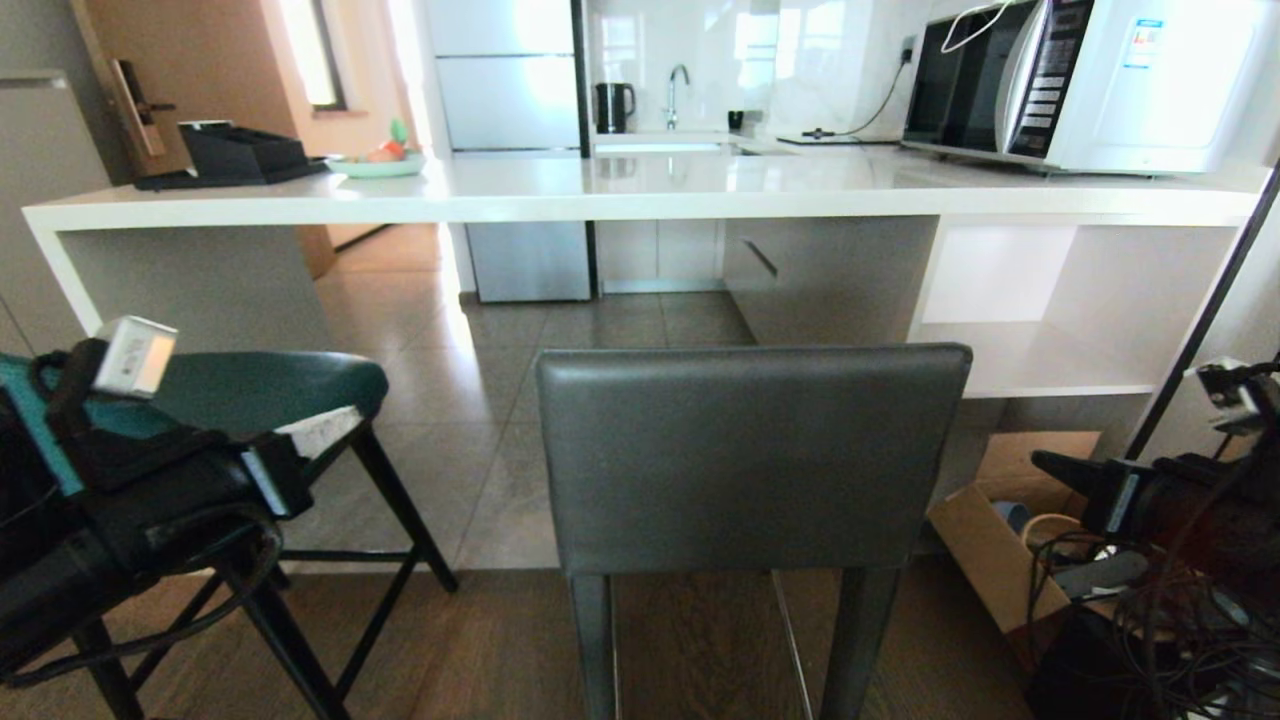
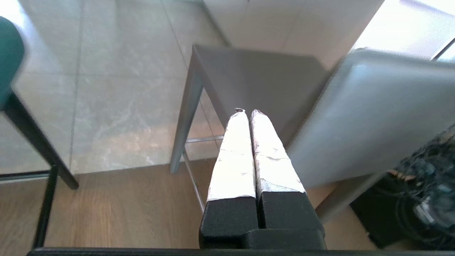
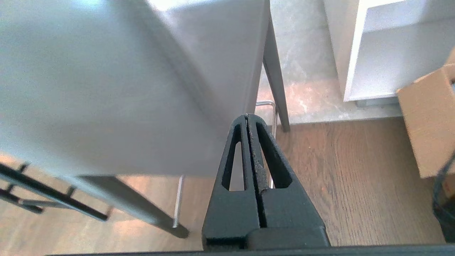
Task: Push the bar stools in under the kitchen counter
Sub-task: Push the blue chair back under the dining table
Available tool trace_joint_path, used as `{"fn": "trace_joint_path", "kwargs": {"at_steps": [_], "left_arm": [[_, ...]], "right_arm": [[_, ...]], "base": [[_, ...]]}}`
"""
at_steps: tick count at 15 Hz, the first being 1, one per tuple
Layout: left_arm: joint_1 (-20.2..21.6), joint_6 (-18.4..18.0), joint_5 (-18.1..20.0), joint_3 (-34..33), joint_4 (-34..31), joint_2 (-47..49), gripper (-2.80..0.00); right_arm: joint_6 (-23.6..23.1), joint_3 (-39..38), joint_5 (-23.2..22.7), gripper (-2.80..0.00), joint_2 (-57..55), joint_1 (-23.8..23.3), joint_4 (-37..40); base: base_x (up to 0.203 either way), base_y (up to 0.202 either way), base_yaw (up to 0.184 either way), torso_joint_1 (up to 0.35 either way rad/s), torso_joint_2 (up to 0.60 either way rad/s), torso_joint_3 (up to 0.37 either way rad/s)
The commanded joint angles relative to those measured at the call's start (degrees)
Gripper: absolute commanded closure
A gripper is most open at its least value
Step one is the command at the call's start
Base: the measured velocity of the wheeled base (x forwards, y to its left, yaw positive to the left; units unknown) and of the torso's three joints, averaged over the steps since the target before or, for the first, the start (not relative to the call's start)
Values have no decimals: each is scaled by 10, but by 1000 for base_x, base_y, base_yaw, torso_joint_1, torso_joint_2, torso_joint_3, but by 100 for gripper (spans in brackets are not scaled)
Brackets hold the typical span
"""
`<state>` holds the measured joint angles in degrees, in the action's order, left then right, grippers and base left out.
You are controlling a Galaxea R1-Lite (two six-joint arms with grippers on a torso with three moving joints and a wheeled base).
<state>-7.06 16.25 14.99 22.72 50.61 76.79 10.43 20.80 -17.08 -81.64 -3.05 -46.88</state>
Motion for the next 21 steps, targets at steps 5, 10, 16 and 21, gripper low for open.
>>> {"fn": "trace_joint_path", "kwargs": {"at_steps": [5,10,16,21], "left_arm": [[5,101,135,59,-347,-367,0],[44,45,226,103,-549,-527,0],[32,-90,141,176,-806,-605,0],[31,-195,47,171,-808,-594,0]], "right_arm": [[68,30,-64,0,404,3,349],[108,77,-117,0,607,2,565],[56,124,-80,0,687,14,662],[-38,184,-63,0,681,14,690]], "base": [[0,0,0,0,0,0],[0,0,0,0,0,0],[0,0,0,0,0,0],[0,0,0,0,0,0]]}}
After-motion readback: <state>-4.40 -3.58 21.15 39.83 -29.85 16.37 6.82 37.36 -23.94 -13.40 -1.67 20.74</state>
